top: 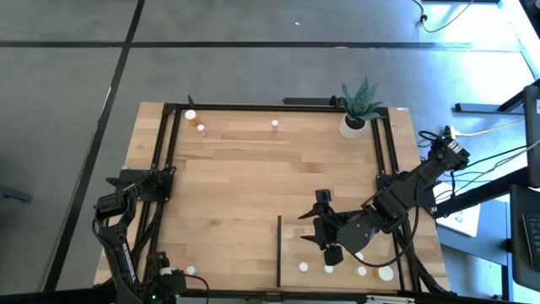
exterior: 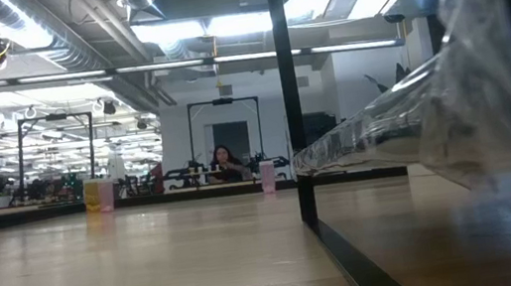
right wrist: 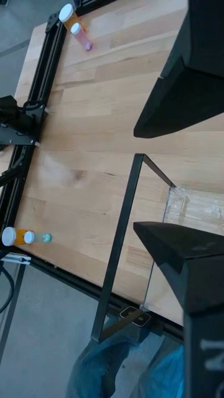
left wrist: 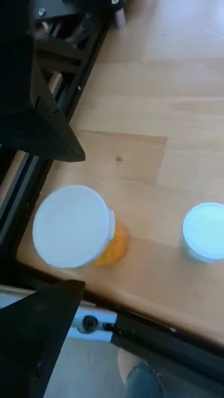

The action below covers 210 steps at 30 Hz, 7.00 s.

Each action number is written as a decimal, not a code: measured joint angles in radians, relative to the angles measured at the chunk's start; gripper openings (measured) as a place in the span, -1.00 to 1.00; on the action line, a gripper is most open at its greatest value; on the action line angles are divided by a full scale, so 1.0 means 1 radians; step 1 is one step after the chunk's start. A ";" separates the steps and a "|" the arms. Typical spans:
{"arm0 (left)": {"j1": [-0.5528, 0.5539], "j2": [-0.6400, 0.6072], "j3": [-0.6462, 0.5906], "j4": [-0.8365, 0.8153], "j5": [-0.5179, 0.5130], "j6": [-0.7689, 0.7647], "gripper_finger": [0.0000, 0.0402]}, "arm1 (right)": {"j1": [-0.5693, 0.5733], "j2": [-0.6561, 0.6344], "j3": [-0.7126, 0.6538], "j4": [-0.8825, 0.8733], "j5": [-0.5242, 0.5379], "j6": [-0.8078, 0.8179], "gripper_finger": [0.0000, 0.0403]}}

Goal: Pick and place medicine bottles onto shelf by color
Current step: Put the orange pill bottle on the shelf aligned with the other orange pill bottle

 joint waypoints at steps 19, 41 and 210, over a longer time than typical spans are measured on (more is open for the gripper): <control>0.000 0.000 -0.081 0.096 0.022 -0.005 0.59 | 0.000 0.000 0.000 0.000 0.000 -0.001 0.16; -0.002 0.000 -0.081 0.095 0.021 0.026 0.18 | 0.000 0.000 0.000 0.000 0.000 -0.001 0.16; 1.294 0.081 0.107 0.474 0.003 1.589 0.05 | 0.000 -0.338 0.000 -0.464 0.185 0.157 0.16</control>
